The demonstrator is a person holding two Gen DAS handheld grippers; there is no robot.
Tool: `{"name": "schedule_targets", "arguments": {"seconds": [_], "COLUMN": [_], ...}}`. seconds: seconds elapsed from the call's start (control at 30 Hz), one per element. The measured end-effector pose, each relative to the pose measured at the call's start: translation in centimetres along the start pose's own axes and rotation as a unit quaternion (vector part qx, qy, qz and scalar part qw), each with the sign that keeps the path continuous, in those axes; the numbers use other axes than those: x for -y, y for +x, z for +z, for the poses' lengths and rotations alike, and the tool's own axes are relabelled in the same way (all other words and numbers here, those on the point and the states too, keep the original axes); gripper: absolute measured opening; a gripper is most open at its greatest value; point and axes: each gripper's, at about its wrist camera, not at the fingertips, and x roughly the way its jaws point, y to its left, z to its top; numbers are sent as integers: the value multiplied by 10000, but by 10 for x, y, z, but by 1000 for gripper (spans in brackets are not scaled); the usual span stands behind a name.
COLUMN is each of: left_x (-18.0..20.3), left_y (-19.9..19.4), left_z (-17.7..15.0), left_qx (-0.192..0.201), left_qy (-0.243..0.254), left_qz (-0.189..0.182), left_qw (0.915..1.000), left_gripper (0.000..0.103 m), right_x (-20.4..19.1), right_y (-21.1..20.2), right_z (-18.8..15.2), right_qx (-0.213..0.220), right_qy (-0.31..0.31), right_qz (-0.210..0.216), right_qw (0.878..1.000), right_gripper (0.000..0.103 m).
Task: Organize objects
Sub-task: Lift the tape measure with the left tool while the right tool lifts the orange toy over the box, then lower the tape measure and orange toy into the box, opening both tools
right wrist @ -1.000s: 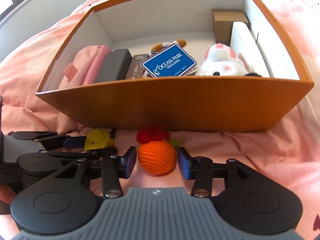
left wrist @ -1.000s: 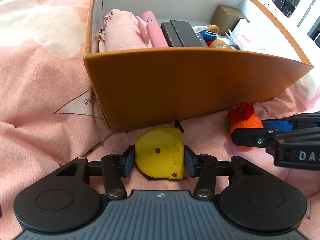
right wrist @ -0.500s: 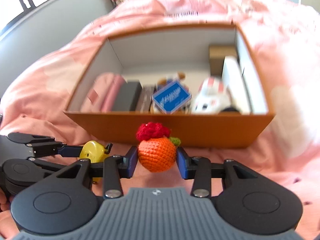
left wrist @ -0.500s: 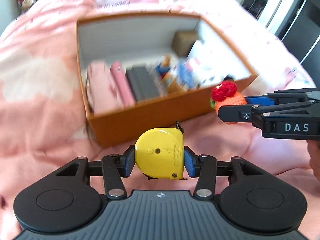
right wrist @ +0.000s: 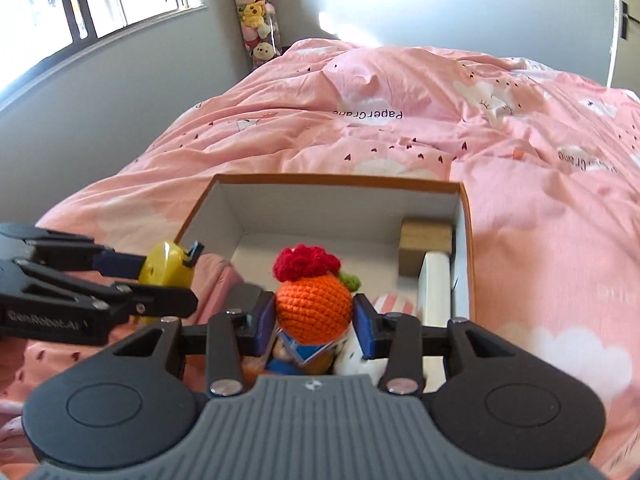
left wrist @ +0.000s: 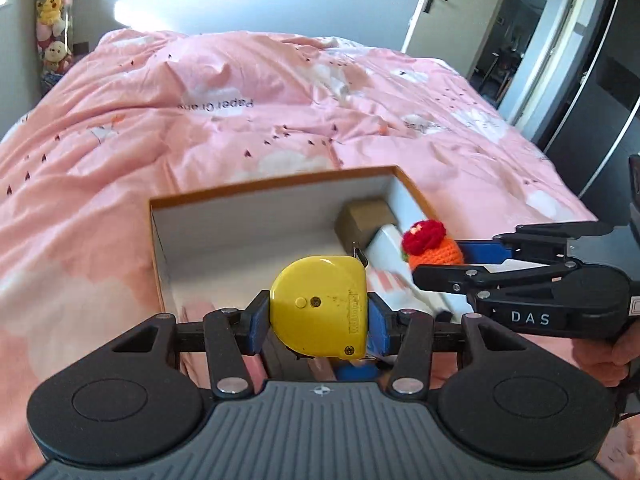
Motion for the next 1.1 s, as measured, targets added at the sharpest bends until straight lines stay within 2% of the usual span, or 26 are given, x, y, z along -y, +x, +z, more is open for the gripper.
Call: {"name": "schedule_targets", "arguments": {"seconds": [0.07,0.2,0.3,0.43,0.5,0.6,0.67,0.77,0.97,1.1], "left_x": [-7,-26,-40,-50,-48,-46,-44,-46,-53,-57], "left_y": [20,73,106,126,130,143,149,160,165,162], "left_z": [12,26,29,29,29,31,31,27,21,20], "left_qx": [-161,-617,-670,-810,-858,-1216,-1304,-1486,-1534,-1442], "left_qy": [-74,-455,-688,-851,-779,-784,-680,-740,-1003,-1076], "left_qz": [98,-109,110,73,200,328,472,491,471,412], "left_qw": [9998,9970,9953,9930,9931,9889,9880,9849,9819,9828], "left_gripper": [56,56,56,56,56,56,57,57,57,60], "right_x": [11,30,38,45,46,49,49,49,42,42], "right_y": [23,75,106,130,139,153,159,165,162,155], "right_z": [13,29,26,22,20,18,18,17,17,18], "right_qx": [-122,-465,-785,-908,-983,-1273,-1410,-1555,-1577,-1503], "right_qy": [-175,-141,-31,111,111,260,232,160,-77,-149], "right_qz": [-157,-212,-222,-74,-132,-39,12,12,-67,-131], "right_qw": [9996,9986,9967,9958,9950,9915,9897,9877,9874,9884], "right_gripper": [43,43,43,43,43,43,43,44,46,51]}}
